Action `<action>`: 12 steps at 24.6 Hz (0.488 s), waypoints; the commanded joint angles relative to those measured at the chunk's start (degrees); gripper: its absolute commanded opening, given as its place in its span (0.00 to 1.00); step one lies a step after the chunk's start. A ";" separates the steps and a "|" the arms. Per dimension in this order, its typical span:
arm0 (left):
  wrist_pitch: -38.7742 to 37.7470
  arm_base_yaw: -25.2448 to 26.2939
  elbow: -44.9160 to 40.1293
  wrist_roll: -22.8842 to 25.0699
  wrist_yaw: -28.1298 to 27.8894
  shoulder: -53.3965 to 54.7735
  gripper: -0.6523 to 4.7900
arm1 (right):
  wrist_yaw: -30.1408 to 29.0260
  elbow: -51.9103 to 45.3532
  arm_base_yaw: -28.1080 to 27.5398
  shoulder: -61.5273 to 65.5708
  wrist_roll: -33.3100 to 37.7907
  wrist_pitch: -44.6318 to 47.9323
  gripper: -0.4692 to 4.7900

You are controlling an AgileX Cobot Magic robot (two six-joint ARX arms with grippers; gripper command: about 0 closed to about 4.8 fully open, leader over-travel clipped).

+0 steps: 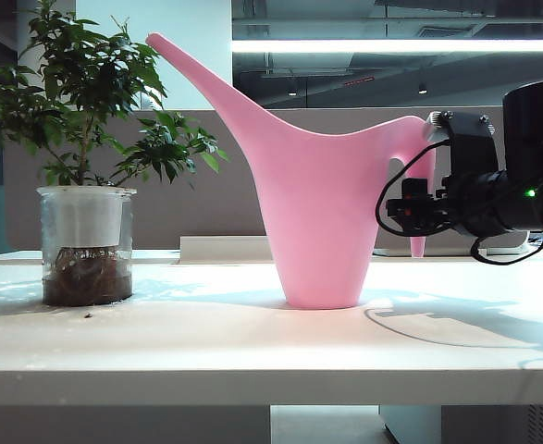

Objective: Pick up the watering can from the table, water the potted plant, and put the can back.

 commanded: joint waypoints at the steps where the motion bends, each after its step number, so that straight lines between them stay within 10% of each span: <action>1: 1.07 0.02 0.15 0.22 0.24 -0.02 0.11 | 0.13 -1.03 0.20 -1.75 -0.09 0.66 0.65; 8: 1.05 0.02 0.15 0.22 0.24 -0.02 0.11 | 0.57 -15.45 0.22 -17.44 -0.09 0.44 0.61; 12: 1.05 0.02 0.15 0.22 0.26 -0.02 0.11 | 0.50 -26.88 0.22 -27.89 -0.09 0.52 0.14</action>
